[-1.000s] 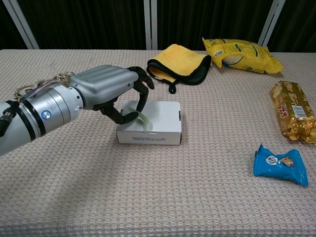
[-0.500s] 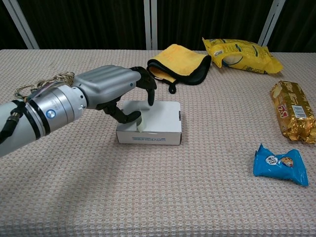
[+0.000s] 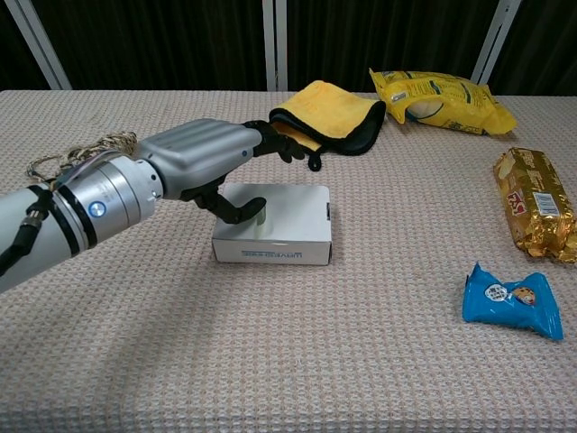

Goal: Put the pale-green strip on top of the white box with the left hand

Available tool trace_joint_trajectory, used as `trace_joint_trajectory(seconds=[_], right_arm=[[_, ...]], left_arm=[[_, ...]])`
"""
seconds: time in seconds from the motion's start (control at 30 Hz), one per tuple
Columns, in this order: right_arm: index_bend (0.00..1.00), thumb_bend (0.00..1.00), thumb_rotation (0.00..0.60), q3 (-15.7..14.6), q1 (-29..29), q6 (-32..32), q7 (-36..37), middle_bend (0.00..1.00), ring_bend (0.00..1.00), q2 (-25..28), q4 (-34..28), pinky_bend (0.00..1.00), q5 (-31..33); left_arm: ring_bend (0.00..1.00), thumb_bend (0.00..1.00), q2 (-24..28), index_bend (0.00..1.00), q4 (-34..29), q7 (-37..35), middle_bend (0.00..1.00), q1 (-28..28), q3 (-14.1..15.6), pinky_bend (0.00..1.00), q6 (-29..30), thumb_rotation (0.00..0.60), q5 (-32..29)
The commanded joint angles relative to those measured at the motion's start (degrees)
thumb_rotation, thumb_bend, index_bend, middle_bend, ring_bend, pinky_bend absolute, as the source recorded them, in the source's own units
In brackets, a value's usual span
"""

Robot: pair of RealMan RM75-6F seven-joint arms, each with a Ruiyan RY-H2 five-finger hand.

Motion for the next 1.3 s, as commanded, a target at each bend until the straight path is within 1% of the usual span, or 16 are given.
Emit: trace_joint_trajectory(seconds=[0.03, 0.1, 0.2, 0.3, 0.5, 0.63, 0.73, 0.9, 1.07, 1.13, 1.2, 1.3], right_arm=[[0.0, 0.35, 0.6, -0.03, -0.04, -0.17, 0.14, 0.0, 0.0, -0.03, 0.04, 0.0, 0.13], [0.0, 0.35, 0.6, 0.01, -0.03, -0.15, 0.28, 0.0, 0.0, -0.07, 0.15, 0.0, 0.16], [0.0, 0.35, 0.6, 0.09, -0.04, -0.08, 0.42, 0.0, 0.0, -0.05, 0.23, 0.0, 0.16], [0.0, 0.35, 0.6, 0.18, -0.04, -0.03, 0.48, 0.0, 0.0, 0.02, 0.22, 0.0, 0.19], [0.0, 0.35, 0.6, 0.24, -0.05, 0.05, 0.47, 0.0, 0.0, 0.14, 0.13, 0.0, 0.13], [0.0, 0.35, 0.6, 0.26, 0.03, -0.1, 0.44, 0.0, 0.0, 0.19, 0.05, 0.0, 0.12], [0.0, 0.35, 0.6, 0.19, 0.12, -0.28, 0.37, 0.0, 0.0, 0.13, 0.0, 0.0, 0.02], [0.0, 0.35, 0.6, -0.02, 0.25, -0.39, 0.1, 0.0, 0.0, 0.18, -0.18, 0.0, -0.38], [0.0, 0.34, 0.6, -0.29, 0.43, -0.79, -0.38, 0.0, 0.0, 0.45, -0.66, 0.0, -0.74], [0.0, 0.34, 0.6, -0.32, 0.48, -0.7, -0.69, 0.0, 0.0, 0.43, -0.94, 0.0, -0.94], [0.0, 0.34, 0.6, -0.37, 0.51, -0.64, -0.95, 0.0, 0.0, 0.41, -1.16, 0.0, -1.1], [0.0, 0.34, 0.6, -0.46, 0.5, -0.46, -1.4, 0.0, 0.0, 0.4, -1.51, 0.0, -1.37]], left_arm=[[0.04, 0.42, -0.22, 0.14, 0.28, -0.45, 0.2, -0.11, -0.01, 0.16, 0.13, 0.6, 0.2], [0.04, 0.4, -0.4, 0.14, 0.59, -0.55, 0.2, -0.18, -0.04, 0.16, 0.13, 0.6, 0.15], [0.04, 0.32, -0.66, 0.14, 0.98, -0.32, 0.2, -0.25, -0.04, 0.16, 0.06, 0.6, -0.21], [0.04, 0.28, -0.89, 0.14, 1.06, 0.0, 0.2, -0.24, -0.11, 0.16, 0.32, 0.6, -0.43], [0.04, 0.28, -0.05, 0.15, -0.4, -0.8, 0.2, 0.26, -0.61, 0.17, 2.07, 0.6, 0.12], [0.04, 0.28, 2.2, 0.17, -3.65, -3.16, 0.2, 1.29, -0.83, 0.17, 4.69, 0.6, 2.14], [0.06, 0.28, 4.18, 0.19, -6.2, -5.26, 0.23, 2.45, -0.54, 0.18, 6.72, 0.6, 3.76], [0.09, 0.28, 7.81, 0.23, -9.46, -9.55, 0.29, 4.82, 1.5, 0.19, 8.81, 0.6, 6.11], [0.1, 0.26, 11.53, 0.29, -9.81, -18.07, 0.31, 5.92, 5.21, 0.19, 8.43, 0.6, 10.99], [0.1, 0.23, 12.32, 0.28, -8.94, -22.73, 0.32, 5.66, 6.58, 0.19, 7.98, 0.6, 13.59], [0.1, 0.16, 12.24, 0.23, -7.46, -26.49, 0.32, 5.33, 7.46, 0.18, 8.17, 0.594, 15.94], [0.08, 0.09, 11.32, 0.17, -4.65, -29.85, 0.31, 4.49, 8.62, 0.17, 7.65, 0.525, 18.55]])
